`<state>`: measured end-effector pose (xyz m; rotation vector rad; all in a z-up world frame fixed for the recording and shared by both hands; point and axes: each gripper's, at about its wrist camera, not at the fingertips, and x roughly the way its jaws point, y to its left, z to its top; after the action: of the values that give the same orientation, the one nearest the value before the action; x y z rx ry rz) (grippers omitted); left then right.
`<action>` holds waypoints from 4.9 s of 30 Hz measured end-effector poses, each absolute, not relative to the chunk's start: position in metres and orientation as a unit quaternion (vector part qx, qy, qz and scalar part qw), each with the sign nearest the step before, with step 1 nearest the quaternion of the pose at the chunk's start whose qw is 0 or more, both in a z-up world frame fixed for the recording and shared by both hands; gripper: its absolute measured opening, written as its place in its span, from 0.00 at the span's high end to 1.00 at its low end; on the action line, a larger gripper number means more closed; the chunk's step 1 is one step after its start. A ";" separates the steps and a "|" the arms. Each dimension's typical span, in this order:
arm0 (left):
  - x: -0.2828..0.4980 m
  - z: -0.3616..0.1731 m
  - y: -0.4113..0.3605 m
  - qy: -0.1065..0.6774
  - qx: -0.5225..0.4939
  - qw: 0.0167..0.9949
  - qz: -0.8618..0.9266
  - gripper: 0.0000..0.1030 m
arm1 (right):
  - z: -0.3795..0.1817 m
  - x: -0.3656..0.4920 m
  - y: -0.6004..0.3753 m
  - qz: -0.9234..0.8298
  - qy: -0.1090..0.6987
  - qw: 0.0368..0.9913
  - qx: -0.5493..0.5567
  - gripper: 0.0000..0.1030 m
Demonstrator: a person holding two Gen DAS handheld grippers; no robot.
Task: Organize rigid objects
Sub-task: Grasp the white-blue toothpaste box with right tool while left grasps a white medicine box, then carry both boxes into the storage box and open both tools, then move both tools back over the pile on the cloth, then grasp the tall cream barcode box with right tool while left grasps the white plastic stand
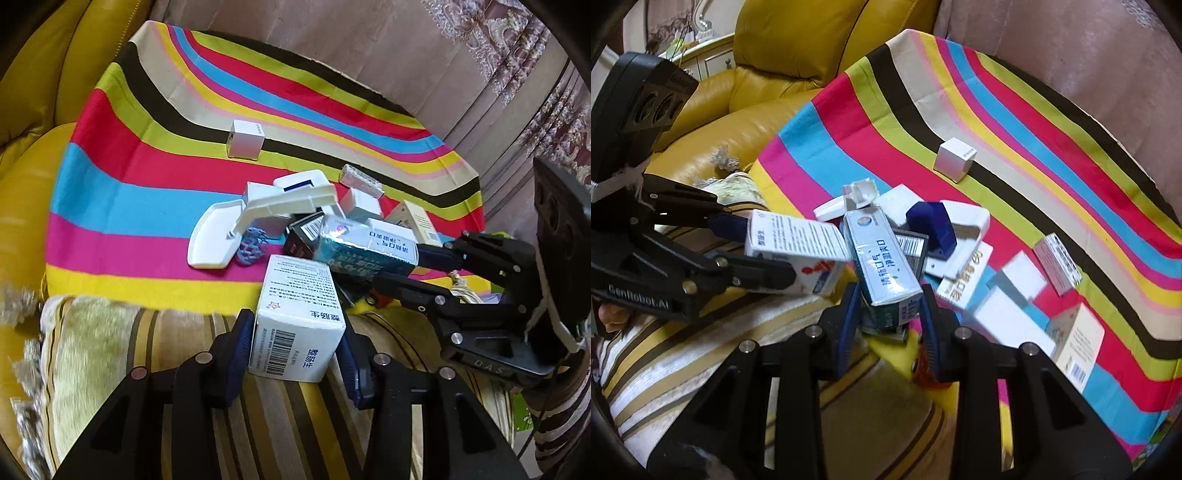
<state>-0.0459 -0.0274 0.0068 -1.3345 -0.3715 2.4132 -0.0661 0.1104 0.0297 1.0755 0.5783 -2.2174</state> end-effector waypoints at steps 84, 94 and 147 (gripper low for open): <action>-0.010 0.028 0.008 -0.210 -0.436 0.181 0.856 0.42 | 0.027 0.054 0.414 -0.876 -0.108 -0.067 0.466 0.31; -0.064 0.021 -0.027 -0.119 -0.477 0.105 0.865 0.42 | 0.030 0.000 0.367 -0.875 -0.109 -0.032 0.471 0.31; -0.134 -0.011 -0.012 -0.032 -0.489 0.092 0.867 0.71 | -0.006 -0.159 0.267 -0.868 -0.034 -0.039 0.494 0.45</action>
<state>-0.1341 -0.0118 -0.0111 -1.4537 -0.0937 2.5740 -0.1586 0.2672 -0.0061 1.5907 -0.1093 -2.7969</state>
